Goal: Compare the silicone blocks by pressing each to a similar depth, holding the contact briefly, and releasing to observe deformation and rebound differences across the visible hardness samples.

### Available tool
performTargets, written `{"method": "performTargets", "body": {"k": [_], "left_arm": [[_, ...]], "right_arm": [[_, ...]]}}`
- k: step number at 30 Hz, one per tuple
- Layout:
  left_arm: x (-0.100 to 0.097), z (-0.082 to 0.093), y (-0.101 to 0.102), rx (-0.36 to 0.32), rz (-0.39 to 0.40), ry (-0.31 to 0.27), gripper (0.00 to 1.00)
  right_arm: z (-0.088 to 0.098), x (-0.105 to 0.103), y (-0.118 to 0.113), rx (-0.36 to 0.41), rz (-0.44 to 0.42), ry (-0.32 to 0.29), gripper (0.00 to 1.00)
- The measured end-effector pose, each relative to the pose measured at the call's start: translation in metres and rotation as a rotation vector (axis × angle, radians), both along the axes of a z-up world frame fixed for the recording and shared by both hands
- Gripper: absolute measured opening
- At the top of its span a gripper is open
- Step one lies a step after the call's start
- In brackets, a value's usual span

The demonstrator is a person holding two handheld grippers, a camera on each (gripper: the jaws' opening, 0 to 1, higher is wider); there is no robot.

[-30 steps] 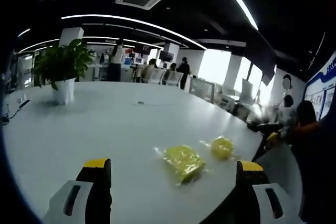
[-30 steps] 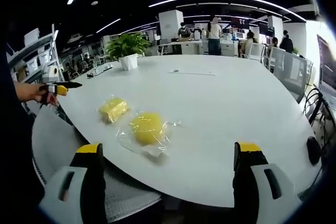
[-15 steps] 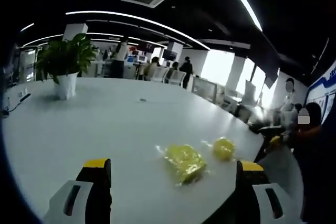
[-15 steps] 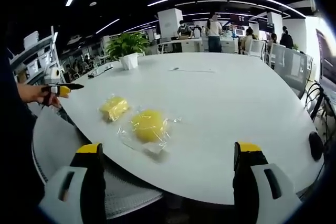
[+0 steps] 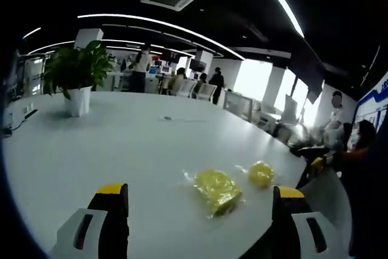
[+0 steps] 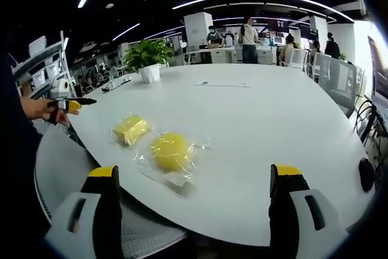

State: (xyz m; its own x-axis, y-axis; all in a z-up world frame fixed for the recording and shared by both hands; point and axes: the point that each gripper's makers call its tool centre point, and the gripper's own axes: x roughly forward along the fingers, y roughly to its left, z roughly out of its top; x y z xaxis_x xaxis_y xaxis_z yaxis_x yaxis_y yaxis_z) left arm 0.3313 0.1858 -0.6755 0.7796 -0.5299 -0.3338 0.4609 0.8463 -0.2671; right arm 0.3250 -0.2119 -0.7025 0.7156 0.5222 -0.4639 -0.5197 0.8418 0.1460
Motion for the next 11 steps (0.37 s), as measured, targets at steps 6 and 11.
{"method": "performTargets", "body": {"k": [6,11], "left_arm": [[-0.0019,-0.002,-0.0056,0.01,-0.022,0.002,1.0],[-0.006,-0.0016,-0.0031,0.013,-0.028,0.0,1.0]], "right_arm": [[0.0062,-0.0044,0.0048,0.002,-0.005,-0.014,0.97],[0.0071,-0.0074,0.0055,-0.002,-0.004,-0.017,0.97]]}}
